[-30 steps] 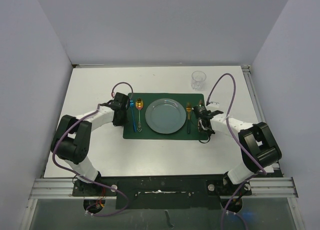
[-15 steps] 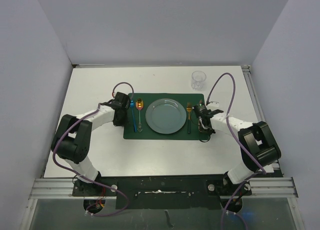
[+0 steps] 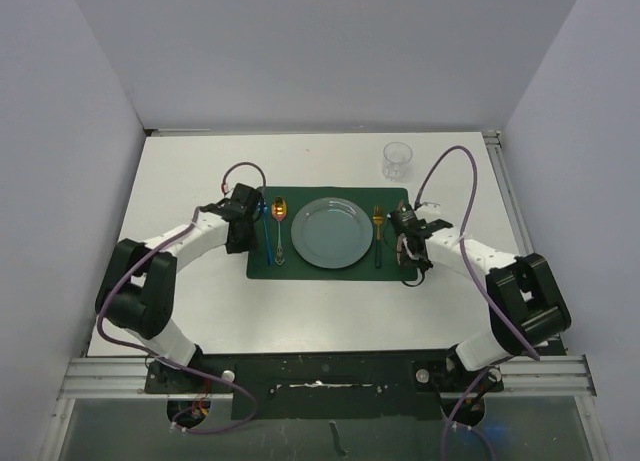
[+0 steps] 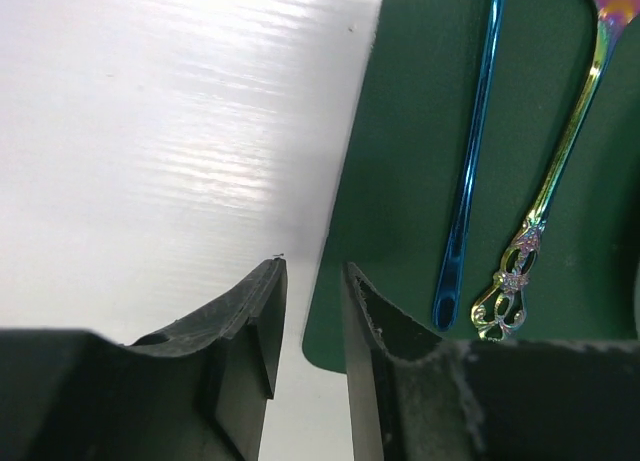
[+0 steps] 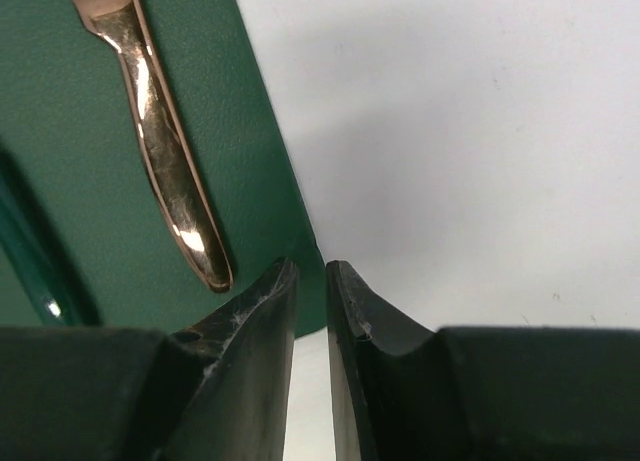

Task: Set the dinner table for one person
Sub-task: Adjust the napkin at the center of the board, then adjust the fork on the napkin.

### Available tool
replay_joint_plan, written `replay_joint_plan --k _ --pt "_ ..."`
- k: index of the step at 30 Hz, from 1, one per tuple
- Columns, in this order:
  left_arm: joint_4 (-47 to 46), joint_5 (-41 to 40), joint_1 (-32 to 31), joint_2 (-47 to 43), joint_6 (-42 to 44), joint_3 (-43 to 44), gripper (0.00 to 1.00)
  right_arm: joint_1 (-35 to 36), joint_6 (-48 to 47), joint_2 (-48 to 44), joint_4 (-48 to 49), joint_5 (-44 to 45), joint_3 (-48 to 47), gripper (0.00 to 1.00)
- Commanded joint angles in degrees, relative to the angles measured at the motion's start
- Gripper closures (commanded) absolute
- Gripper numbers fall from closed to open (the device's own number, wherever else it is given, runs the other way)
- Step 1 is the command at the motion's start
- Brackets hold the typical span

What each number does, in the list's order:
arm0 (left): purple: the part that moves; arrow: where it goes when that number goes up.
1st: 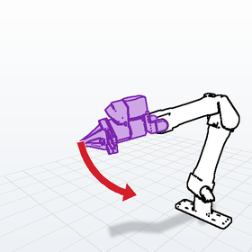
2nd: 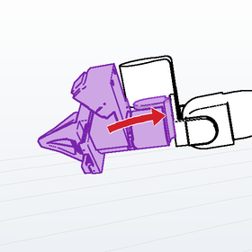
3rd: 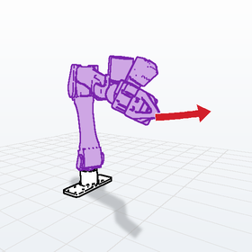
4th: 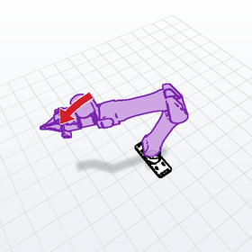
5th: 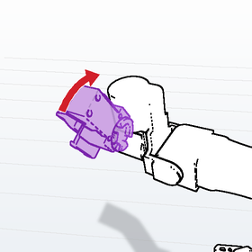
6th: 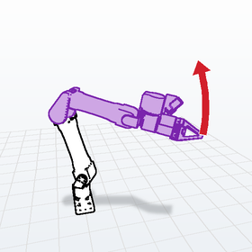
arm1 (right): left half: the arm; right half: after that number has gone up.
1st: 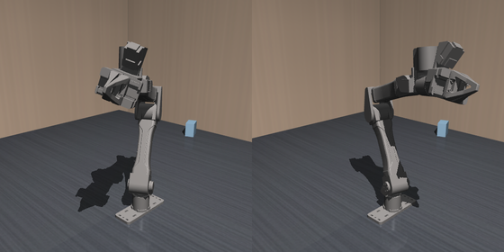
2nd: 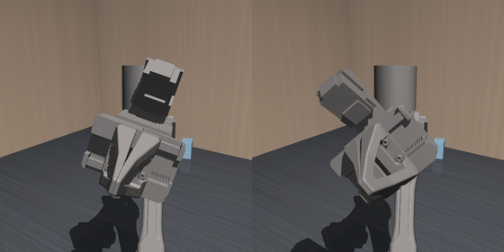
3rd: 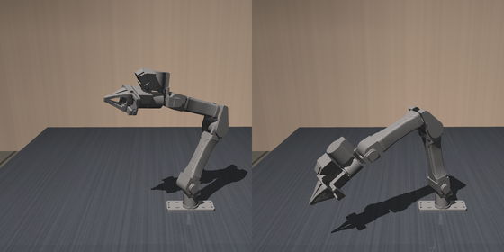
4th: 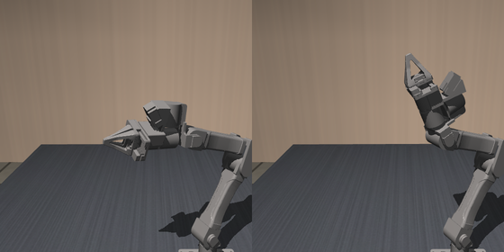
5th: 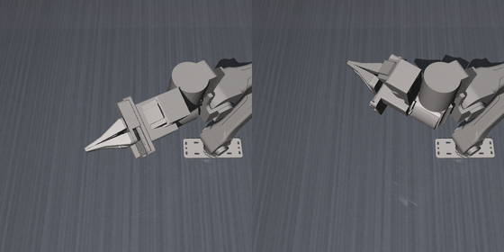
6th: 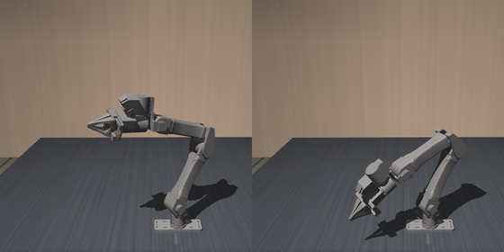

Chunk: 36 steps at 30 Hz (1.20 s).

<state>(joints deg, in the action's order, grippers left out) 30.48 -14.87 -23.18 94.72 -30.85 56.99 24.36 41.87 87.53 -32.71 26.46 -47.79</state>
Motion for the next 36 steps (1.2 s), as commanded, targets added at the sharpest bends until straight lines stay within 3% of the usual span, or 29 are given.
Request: replay_joint_plan --k 1,6,14,18,26,36 --pt "1.6 -6.0 0.2 -6.7 -3.2 3.6 0.72 0.1 0.0 -6.4 -3.1 1.4 -2.8 0.79" --pt "-0.8 -7.2 0.3 -11.7 -5.2 2.7 0.74 0.1 0.0 -12.0 -4.8 2.9 -3.8 0.79" --pt "-7.7 10.1 1.5 -8.6 -5.1 1.4 0.73 0.1 -3.0 -21.8 1.9 -2.0 0.9 0.78" --pt "-11.1 14.2 1.5 -5.3 -6.8 0.0 0.7 0.2 -4.4 -26.2 4.6 -4.3 3.5 0.76" --pt "-15.6 14.6 1.9 -0.7 -9.8 -1.4 0.66 0.1 -5.4 -31.6 4.6 -4.5 5.4 0.74" --pt "-16.7 12.2 2.0 3.2 -10.9 1.3 0.67 0.1 -5.6 -29.4 4.4 -3.6 6.3 0.74"
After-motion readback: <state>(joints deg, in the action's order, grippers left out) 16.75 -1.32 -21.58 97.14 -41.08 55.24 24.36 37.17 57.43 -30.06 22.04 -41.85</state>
